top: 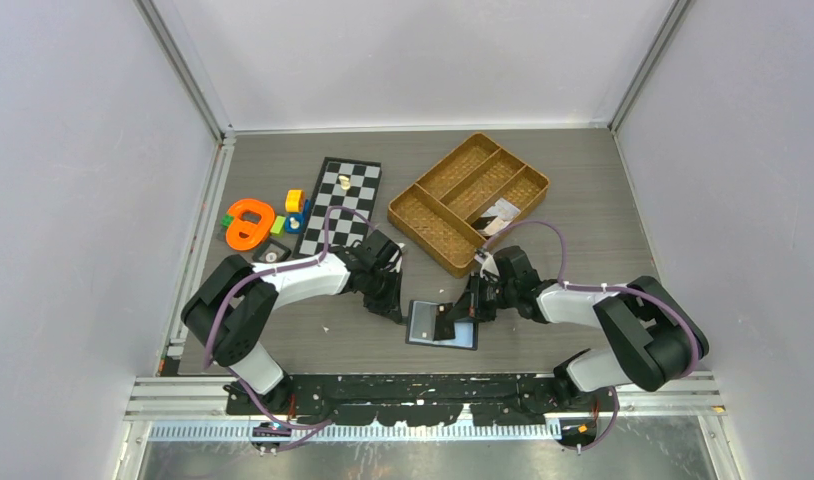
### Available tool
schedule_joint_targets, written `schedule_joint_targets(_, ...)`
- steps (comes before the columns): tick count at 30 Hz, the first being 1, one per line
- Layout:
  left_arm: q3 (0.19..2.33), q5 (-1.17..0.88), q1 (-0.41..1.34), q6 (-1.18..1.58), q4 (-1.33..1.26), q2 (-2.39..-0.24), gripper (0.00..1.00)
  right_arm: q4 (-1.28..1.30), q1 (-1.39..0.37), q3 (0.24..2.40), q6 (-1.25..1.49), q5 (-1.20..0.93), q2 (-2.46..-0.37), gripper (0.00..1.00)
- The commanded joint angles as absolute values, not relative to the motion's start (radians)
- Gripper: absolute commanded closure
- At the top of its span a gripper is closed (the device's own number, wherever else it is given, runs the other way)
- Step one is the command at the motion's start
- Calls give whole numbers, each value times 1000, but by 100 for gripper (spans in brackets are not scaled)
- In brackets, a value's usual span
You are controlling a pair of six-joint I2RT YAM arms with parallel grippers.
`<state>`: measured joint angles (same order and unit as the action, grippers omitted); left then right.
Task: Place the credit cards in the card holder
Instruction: Insert the credit card into the card holder.
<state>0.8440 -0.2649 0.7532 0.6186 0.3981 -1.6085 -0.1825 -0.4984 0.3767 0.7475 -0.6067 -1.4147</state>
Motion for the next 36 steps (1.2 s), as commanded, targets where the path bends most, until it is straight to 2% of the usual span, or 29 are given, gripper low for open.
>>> schedule_joint_targets(1,842,-265,758,596,370,-1631,100,-184,-502,364,726,-480,-1447,100)
schedule_joint_targets(11,835,-292,764,594,343,-1629,100,-189,-518,363,739,-477,-1471,99)
schedule_joint_targets(20,835,-287,770,603,337,-1626,100,-83,-548,385,739,-416,-1417,90)
schedule_joint_targets(28,821,-265,770,615,341,-1618,100,109,-550,425,737,-349,-1279,75)
schedule_joint_targets(33,821,-268,770,612,337,-1619,100,184,-552,449,735,-331,-1246,62)
schedule_joint_targets(36,822,-276,770,609,332,-1619,100,202,-560,458,742,-334,-1237,58)
